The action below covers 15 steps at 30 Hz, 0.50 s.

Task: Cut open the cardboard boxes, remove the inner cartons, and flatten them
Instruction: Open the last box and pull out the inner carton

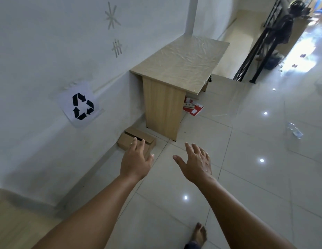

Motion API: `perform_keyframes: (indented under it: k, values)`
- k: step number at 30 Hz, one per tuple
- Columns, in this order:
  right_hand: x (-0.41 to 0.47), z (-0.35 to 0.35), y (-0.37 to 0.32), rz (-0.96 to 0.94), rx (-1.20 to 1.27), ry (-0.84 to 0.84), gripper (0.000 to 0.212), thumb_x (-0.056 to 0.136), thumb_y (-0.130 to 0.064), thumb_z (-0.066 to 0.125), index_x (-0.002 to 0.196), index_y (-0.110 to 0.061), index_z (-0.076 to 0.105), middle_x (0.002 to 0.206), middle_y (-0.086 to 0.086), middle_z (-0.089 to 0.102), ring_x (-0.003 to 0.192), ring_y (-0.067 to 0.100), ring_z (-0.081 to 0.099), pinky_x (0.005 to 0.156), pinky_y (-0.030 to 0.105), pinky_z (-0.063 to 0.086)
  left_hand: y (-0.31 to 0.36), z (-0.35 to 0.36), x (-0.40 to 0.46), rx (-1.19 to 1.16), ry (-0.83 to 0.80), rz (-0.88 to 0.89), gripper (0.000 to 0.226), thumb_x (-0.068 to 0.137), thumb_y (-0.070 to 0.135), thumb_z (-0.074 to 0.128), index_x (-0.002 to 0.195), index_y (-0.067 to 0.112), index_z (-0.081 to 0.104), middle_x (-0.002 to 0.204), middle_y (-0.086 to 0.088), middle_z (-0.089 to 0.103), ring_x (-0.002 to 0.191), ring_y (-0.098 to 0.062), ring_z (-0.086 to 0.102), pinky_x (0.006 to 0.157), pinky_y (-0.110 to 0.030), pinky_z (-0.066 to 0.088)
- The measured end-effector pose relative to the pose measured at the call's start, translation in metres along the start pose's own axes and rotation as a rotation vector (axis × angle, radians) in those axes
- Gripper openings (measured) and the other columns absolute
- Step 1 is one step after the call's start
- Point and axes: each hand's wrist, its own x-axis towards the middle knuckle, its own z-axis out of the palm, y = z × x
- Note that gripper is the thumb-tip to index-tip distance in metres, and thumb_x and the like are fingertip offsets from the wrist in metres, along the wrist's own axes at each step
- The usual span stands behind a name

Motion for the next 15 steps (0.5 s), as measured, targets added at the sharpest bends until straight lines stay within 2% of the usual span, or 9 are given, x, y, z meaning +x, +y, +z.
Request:
perform_keyframes:
  k: [8, 15]
  values:
    - [0.141, -0.030, 0.071, -0.106, 0.008, -0.056, 0.085, 0.091, -0.078, 0.031, 0.157, -0.026, 0.021, 0.162, 0.007, 0.027, 0.150, 0.029, 0.021, 0.122, 0.049, 0.020, 0.069, 0.047, 0.109, -0.041, 0.042, -0.136, 0.072, 0.096, 0.052, 0.050, 0.156, 0.021, 0.027, 0.166, -0.008, 0.012, 0.151, -0.026, 0.021, 0.113, -0.048, 0.037]
    - [0.250, -0.051, 0.122, -0.207, 0.012, -0.093, 0.084, 0.091, -0.078, 0.033, 0.155, -0.025, 0.024, 0.158, 0.005, 0.033, 0.146, 0.028, 0.028, 0.118, 0.047, 0.025, 0.129, 0.076, 0.185, -0.122, 0.109, -0.256, 0.066, 0.097, 0.045, 0.055, 0.154, 0.020, 0.033, 0.165, -0.006, 0.019, 0.149, -0.024, 0.024, 0.114, -0.044, 0.035]
